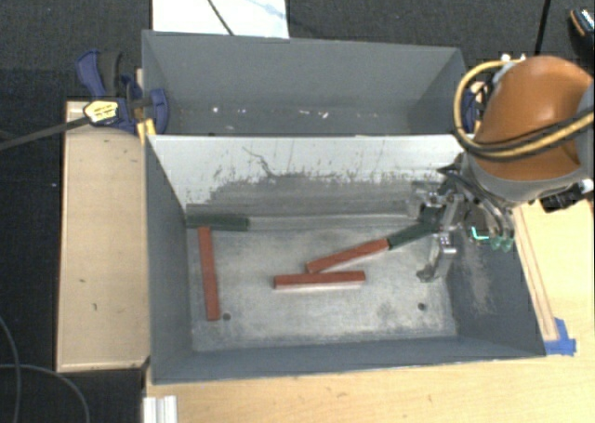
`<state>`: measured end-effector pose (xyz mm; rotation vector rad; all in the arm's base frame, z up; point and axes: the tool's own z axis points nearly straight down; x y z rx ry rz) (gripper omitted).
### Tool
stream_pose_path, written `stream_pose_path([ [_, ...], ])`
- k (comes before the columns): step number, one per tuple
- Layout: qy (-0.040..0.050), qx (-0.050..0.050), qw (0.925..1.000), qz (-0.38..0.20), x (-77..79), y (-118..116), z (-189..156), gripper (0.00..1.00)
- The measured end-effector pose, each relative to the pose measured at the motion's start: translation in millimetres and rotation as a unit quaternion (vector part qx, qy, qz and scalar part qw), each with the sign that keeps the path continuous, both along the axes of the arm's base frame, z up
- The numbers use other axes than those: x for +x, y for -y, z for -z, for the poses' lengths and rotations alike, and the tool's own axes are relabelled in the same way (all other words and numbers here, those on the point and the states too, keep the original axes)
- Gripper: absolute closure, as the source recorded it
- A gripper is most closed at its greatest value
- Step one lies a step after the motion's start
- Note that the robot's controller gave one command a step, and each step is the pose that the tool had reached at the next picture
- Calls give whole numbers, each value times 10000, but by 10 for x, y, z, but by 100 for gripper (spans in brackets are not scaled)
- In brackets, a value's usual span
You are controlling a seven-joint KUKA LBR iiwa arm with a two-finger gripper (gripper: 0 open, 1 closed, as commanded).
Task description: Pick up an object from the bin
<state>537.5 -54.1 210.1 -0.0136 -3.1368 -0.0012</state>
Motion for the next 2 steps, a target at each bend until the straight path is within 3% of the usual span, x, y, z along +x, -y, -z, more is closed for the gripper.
stream_pose_path([
  [1,4,1,9994,-333,326,205,1441,0],
  [2,57,0,9987,-508,566,-98,1391,0],
])
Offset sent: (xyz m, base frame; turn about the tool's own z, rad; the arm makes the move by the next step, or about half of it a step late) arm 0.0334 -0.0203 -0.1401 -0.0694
